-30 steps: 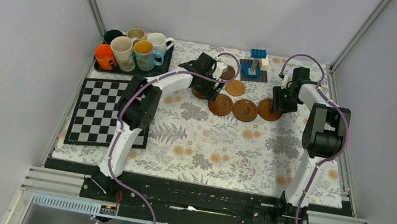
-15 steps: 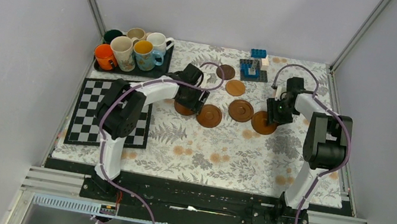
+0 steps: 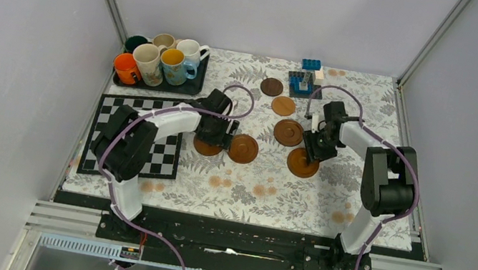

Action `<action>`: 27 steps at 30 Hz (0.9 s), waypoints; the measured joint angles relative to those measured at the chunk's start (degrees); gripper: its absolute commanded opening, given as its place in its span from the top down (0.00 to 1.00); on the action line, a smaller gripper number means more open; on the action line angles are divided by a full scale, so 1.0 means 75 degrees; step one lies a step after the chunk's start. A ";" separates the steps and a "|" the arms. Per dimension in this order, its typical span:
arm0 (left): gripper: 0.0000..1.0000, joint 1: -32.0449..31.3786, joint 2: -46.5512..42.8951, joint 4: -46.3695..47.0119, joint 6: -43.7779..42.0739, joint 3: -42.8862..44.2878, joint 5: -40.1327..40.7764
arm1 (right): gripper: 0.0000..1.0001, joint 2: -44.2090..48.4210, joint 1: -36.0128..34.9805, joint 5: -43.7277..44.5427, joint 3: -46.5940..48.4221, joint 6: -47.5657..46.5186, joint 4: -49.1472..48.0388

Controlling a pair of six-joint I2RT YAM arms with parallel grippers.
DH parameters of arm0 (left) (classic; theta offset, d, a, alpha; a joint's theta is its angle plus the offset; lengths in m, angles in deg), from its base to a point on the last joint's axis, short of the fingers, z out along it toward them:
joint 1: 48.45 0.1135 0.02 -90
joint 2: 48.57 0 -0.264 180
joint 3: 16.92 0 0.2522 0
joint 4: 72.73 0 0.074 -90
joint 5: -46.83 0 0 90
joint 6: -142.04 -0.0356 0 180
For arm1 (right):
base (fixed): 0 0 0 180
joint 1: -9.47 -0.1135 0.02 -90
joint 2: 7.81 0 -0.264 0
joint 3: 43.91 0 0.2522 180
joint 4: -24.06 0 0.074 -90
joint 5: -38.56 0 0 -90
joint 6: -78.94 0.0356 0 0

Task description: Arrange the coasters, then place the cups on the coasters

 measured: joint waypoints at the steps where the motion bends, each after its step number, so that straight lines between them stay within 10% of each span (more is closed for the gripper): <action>1: 0.26 0.0000 -0.0079 -0.0003 0.0128 -0.0099 0.0003 | 0.49 0.0006 -0.0096 0.0006 -0.0003 0.0017 0.0020; 27: 0.09 0.0256 -0.1166 -0.0047 0.0455 -0.0685 -0.0988 | 0.43 -0.0236 -0.1040 -0.1218 0.0300 0.0571 0.0064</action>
